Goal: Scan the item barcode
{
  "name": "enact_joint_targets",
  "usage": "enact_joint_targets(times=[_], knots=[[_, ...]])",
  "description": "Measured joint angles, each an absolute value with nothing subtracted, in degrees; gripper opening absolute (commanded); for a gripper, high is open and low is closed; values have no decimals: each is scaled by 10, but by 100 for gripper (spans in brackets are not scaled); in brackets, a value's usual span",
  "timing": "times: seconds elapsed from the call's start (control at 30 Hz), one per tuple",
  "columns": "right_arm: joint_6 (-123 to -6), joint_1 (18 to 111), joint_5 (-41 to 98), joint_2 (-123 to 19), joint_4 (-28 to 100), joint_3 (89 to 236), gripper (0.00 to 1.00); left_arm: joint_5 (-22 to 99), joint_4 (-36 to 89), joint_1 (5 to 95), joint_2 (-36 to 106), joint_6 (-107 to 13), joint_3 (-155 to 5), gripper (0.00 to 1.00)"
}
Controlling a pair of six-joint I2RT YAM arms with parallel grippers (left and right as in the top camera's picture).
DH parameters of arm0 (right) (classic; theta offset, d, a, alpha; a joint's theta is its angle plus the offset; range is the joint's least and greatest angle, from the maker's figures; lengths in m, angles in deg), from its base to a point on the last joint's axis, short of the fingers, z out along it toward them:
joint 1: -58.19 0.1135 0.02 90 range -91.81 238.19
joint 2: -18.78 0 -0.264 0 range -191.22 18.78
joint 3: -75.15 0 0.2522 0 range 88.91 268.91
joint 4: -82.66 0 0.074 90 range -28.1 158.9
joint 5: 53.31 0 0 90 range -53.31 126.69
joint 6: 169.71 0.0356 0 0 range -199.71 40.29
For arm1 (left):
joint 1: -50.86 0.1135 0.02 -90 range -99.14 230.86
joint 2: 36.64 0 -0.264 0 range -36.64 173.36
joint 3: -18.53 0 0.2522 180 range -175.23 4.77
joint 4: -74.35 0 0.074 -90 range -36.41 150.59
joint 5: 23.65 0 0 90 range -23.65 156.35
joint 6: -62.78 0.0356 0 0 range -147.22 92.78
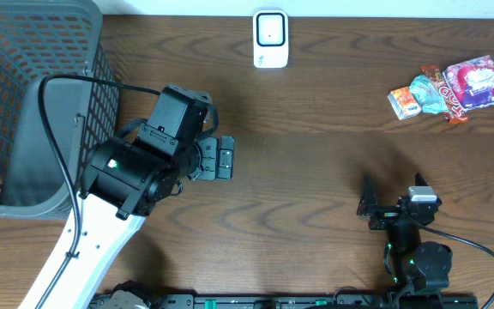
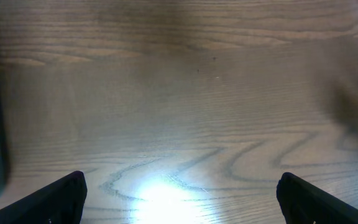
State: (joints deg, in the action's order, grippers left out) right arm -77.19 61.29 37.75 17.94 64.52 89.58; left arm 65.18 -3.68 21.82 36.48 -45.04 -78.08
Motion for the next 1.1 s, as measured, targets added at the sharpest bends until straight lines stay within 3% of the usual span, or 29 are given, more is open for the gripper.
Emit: enact_joint_targets(times=[0.83,1.1], knots=[[-772,613,378,179,645,896,99,663,-35,218,358,-438,-769,98],[-772,613,378,179,645,896,99,665,45,230,298,-385,-680,98]])
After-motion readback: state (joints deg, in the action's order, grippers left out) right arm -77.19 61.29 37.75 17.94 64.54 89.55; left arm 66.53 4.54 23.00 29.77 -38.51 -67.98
